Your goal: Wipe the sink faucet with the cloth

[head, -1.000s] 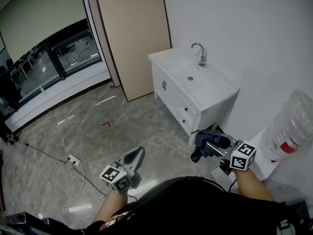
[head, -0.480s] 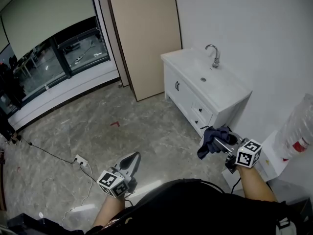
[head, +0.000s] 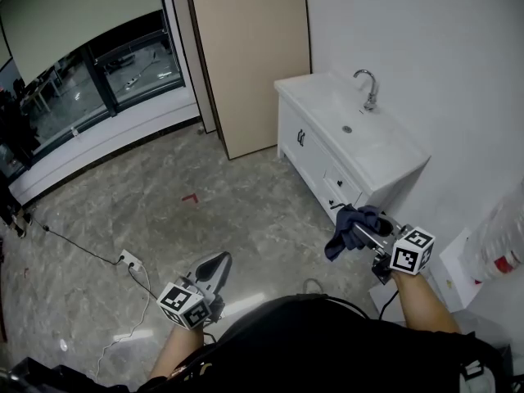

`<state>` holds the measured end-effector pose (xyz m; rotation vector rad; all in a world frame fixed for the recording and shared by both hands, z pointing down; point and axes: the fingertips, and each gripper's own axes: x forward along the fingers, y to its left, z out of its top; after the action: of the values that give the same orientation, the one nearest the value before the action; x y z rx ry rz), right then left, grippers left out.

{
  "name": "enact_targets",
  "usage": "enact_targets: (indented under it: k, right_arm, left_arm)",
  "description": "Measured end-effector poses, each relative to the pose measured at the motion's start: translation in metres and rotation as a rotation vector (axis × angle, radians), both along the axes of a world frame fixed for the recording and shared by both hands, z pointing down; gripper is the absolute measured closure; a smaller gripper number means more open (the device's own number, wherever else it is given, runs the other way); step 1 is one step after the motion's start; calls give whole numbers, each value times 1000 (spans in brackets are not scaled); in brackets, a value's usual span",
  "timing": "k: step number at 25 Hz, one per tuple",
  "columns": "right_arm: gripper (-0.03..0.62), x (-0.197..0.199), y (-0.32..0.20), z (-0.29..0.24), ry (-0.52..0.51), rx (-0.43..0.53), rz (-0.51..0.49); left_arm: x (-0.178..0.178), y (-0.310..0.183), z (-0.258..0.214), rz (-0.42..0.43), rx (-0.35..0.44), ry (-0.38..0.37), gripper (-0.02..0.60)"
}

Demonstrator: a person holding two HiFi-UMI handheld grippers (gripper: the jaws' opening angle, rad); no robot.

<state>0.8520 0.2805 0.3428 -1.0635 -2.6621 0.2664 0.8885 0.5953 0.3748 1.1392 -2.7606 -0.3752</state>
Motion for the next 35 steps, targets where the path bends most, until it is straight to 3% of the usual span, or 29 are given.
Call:
enact_targets:
  k: [5, 10, 16, 19, 21, 27, 32, 35]
  right_arm:
    - [444, -77, -22, 12, -5, -39, -60]
    - [444, -166, -64, 7, -9, -47, -138]
    - [444, -269, -122, -9, -58, -31, -186]
    - [444, -304, -138, -7, -55, -56, -178]
    - [444, -319, -145, 1, -46, -61, -175]
    - [444, -369, -159, 25, -18, -39, -108]
    - [444, -449, -159, 28, -39, 8, 1]
    - [444, -495, -137, 22, -29, -19, 87]
  left_arm:
    - [-57, -21, 4, -66, -32, 10, 580]
    - [-133, -85, -19, -121, -1, 30, 581]
    - [-230, -172, -39, -87, 7, 25, 581]
    - [-269, -194, -27, -59, -49, 48, 581]
    - [-296, -202, -28, -46, -30, 55, 581]
    - [-378, -210, -8, 24, -33, 61, 580]
    - [-476, -200, 10, 123, -3, 24, 581]
    - [-531, -165, 1, 181, -31, 4, 580]
